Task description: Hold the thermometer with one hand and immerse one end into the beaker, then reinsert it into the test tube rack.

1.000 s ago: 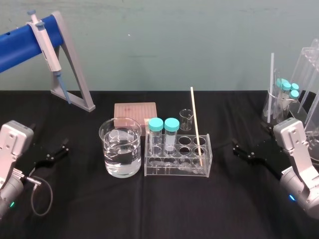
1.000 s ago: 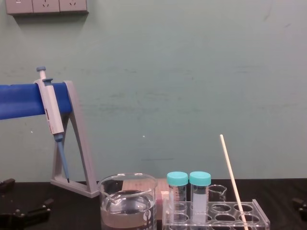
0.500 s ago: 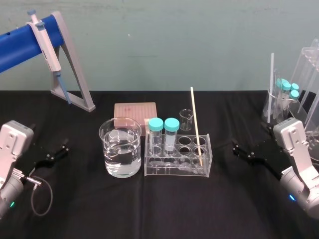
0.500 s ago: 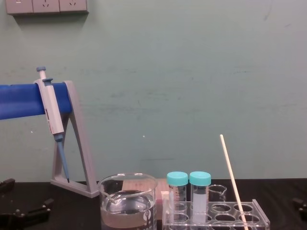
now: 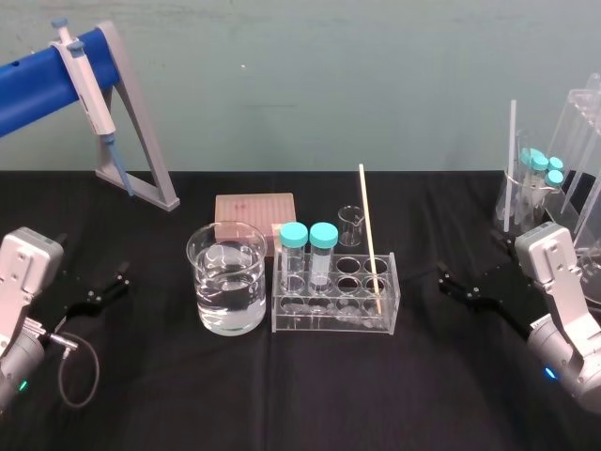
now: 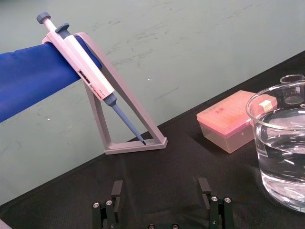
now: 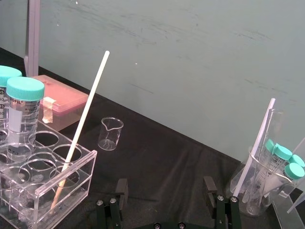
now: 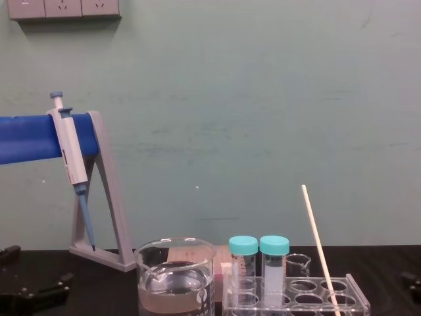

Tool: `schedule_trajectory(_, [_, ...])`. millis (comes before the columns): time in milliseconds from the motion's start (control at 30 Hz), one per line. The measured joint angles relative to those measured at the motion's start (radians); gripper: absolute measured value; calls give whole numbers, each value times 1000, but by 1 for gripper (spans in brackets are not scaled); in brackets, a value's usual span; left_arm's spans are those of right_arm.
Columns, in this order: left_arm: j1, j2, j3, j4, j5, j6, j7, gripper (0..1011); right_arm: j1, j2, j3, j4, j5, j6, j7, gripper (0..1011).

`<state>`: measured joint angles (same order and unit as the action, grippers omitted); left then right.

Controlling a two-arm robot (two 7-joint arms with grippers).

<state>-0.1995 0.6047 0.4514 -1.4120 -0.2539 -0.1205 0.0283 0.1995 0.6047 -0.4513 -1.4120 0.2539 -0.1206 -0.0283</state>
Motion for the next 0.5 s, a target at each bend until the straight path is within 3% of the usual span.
schedule_trajectory(333, [0,0,0,0,0,0,0,1004,-1,0,2,-1,0,0,0,1003])
schedule_trajectory(500, [0,0,0,0,0,0,0,1004,-18,2,34,-31,10,11,0,1003])
